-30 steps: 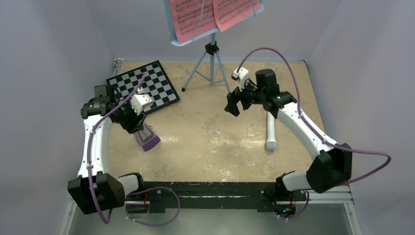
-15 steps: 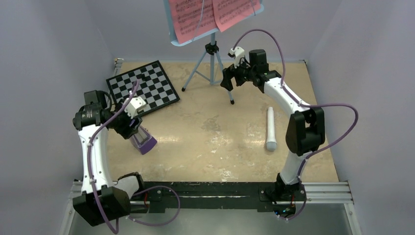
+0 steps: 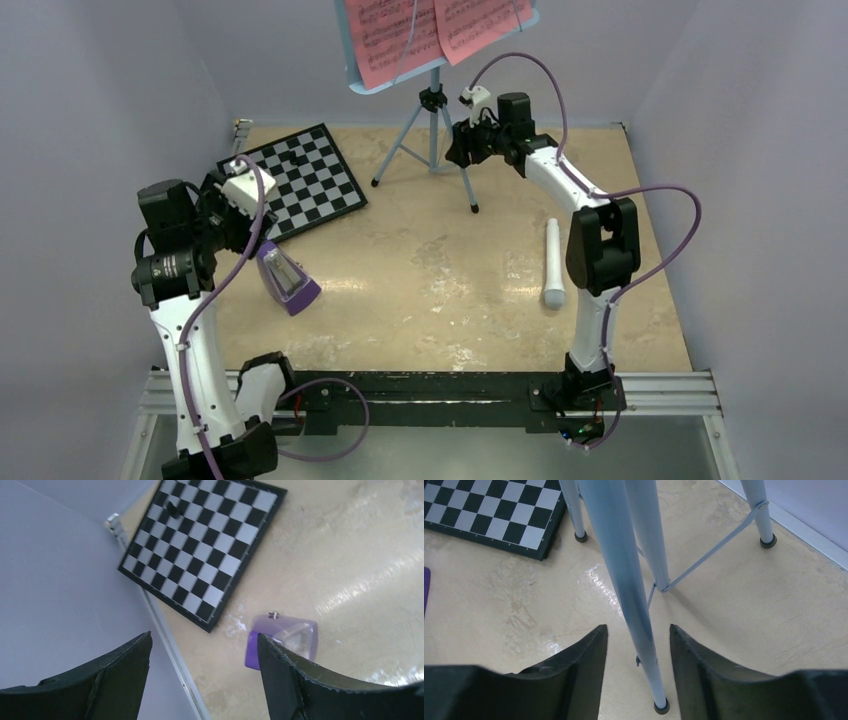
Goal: Pack up the instrument practice props
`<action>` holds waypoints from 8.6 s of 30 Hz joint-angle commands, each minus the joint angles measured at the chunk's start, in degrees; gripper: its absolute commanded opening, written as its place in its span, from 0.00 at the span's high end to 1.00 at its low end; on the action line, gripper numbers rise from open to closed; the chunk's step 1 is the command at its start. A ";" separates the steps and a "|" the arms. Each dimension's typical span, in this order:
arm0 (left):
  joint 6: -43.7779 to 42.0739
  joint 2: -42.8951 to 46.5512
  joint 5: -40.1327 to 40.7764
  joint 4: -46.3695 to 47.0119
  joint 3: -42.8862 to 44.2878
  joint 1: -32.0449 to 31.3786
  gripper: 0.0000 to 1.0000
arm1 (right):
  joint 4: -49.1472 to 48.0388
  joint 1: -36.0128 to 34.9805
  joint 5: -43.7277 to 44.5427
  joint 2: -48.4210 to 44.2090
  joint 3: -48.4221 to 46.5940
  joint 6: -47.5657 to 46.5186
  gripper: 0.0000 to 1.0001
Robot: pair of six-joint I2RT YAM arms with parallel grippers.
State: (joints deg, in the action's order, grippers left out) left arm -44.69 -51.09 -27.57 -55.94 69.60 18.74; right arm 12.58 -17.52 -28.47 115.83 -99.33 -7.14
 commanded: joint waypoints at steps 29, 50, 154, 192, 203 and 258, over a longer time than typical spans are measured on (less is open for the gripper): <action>24.57 -3.33 1.15 25.92 8.64 -11.50 0.21 | 4.72 -10.56 12.23 -10.80 12.92 29.48 1.00; 29.15 -10.94 -8.29 38.79 22.23 -17.34 0.15 | 9.44 -10.25 7.01 -17.68 19.88 20.86 0.01; 43.02 -51.82 2.68 67.62 44.21 -56.63 0.12 | -22.50 3.36 -13.58 -5.85 -55.32 -13.16 0.01; 41.79 -53.42 -3.69 67.82 46.96 -57.67 0.13 | -17.15 2.14 -1.42 -5.53 -56.76 -26.79 0.01; 41.72 -52.34 -4.96 68.21 45.06 -58.32 0.13 | -14.36 2.40 -0.88 -4.69 -57.07 -28.89 0.01; 42.11 -49.54 -5.36 72.55 38.18 -58.04 0.13 | -14.44 0.29 -13.14 -16.67 -37.31 -16.30 0.20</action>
State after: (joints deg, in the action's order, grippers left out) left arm -2.61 -104.18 -30.89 13.08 109.32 -39.03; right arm 0.43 -16.99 -41.43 98.83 -133.45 -32.21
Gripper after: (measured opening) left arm 0.872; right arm 0.787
